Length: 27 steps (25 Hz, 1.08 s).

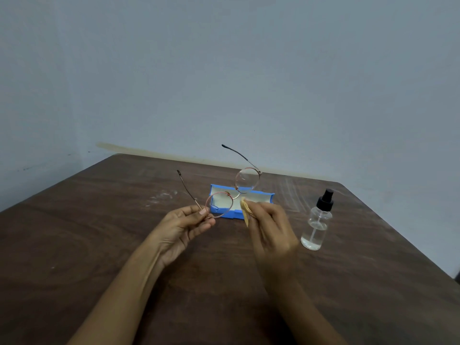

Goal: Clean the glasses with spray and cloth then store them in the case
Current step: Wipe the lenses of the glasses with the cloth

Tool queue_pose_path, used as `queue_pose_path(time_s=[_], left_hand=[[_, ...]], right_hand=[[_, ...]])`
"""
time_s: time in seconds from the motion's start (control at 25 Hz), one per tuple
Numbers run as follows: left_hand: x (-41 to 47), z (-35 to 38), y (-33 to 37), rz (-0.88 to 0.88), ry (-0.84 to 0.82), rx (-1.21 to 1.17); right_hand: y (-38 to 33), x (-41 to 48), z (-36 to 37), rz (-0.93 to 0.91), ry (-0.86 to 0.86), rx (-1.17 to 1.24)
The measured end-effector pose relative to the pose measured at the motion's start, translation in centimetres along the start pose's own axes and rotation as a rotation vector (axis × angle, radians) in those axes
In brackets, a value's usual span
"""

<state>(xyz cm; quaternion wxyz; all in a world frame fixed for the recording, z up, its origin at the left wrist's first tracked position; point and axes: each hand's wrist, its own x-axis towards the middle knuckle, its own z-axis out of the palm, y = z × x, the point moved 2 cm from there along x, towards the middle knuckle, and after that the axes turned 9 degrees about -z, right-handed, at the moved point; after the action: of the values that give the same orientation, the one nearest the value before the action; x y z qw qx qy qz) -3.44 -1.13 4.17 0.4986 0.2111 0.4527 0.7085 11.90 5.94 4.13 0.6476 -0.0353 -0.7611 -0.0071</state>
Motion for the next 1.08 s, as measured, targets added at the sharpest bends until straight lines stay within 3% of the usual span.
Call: queue_pose_path(time_s=[0.16, 0.32, 1.08], left_hand=[[0.1, 0.3, -0.2, -0.017, -0.005, 0.028], [0.3, 0.2, -0.2, -0.033, -0.043, 0.018], [0.4, 0.1, -0.3, -0.057, -0.013, -0.023]], right_hand=[[-0.1, 0.6, 1.4, -0.191, -0.062, -0.167], [0.3, -0.1, 2.9, -0.287, -0.246, -0.218], [0.7, -1.5, 2.2, -0.362, -0.378, -0.193]])
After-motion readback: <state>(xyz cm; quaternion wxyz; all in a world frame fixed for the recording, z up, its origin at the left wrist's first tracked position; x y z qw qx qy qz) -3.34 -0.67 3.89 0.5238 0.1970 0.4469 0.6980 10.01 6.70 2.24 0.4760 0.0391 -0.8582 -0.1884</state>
